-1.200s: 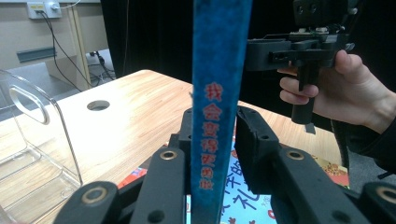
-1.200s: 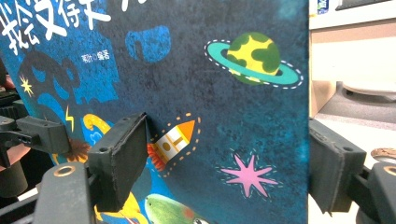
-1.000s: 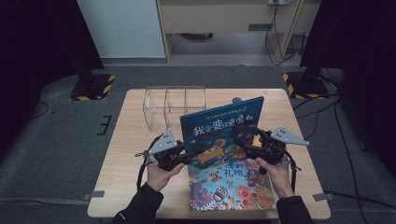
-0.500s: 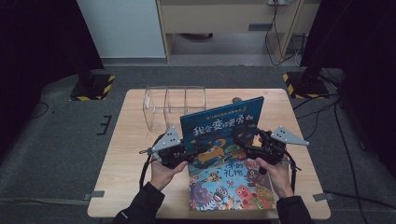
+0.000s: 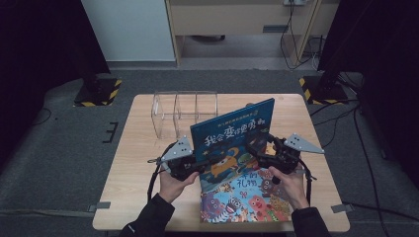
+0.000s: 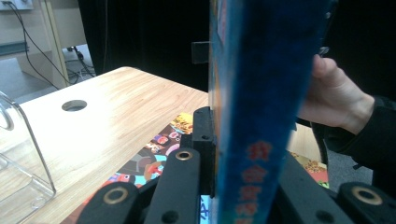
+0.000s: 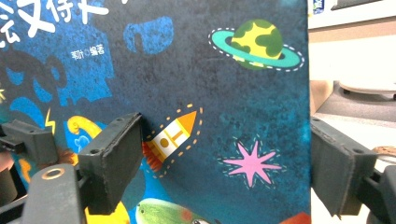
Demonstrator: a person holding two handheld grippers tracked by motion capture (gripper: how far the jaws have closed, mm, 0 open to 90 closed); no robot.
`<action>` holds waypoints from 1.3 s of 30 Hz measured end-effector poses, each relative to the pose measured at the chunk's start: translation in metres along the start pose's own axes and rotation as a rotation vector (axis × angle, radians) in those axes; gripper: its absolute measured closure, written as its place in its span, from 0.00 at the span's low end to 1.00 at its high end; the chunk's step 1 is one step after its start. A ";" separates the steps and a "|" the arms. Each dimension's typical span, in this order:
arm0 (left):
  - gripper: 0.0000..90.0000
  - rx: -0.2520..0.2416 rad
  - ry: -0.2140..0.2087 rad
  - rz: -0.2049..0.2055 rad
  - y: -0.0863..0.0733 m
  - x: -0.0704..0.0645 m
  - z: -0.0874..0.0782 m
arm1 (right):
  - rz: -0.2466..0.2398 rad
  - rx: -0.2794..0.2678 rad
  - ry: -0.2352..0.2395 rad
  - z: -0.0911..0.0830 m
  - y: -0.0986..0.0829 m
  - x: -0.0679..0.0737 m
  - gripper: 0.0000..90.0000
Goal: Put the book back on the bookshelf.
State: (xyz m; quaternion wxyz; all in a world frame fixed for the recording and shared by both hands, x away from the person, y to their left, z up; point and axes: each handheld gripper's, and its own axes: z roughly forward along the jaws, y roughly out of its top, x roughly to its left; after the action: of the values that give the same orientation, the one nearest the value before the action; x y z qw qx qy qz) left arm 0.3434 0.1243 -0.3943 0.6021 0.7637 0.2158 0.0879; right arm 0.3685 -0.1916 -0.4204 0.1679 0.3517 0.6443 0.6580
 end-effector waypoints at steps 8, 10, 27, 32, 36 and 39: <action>0.92 -0.014 0.031 -0.020 0.012 -0.007 -0.010 | 0.010 0.016 0.007 -0.003 0.001 -0.002 0.23; 0.92 -0.018 0.047 -0.025 0.015 -0.006 -0.016 | 0.017 0.014 0.007 -0.004 0.001 -0.003 0.24; 0.92 -0.089 0.257 -0.076 0.031 0.015 -0.074 | 0.020 0.046 -0.059 -0.009 -0.006 -0.013 0.25; 0.92 -0.092 0.282 -0.091 0.034 0.018 -0.083 | 0.013 0.053 -0.063 -0.008 -0.007 -0.013 0.25; 0.92 -0.092 0.283 -0.107 0.035 0.020 -0.087 | 0.014 0.057 -0.065 -0.008 -0.008 -0.014 0.25; 0.92 -0.090 0.281 -0.107 0.035 0.020 -0.088 | 0.016 0.058 -0.065 -0.008 -0.008 -0.013 0.26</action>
State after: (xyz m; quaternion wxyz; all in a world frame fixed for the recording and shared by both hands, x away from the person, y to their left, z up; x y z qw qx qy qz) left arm 0.3342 0.2043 -0.3402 0.6032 0.7036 0.3343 0.1712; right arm 0.3706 -0.2055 -0.4305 0.1732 0.3827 0.6546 0.6285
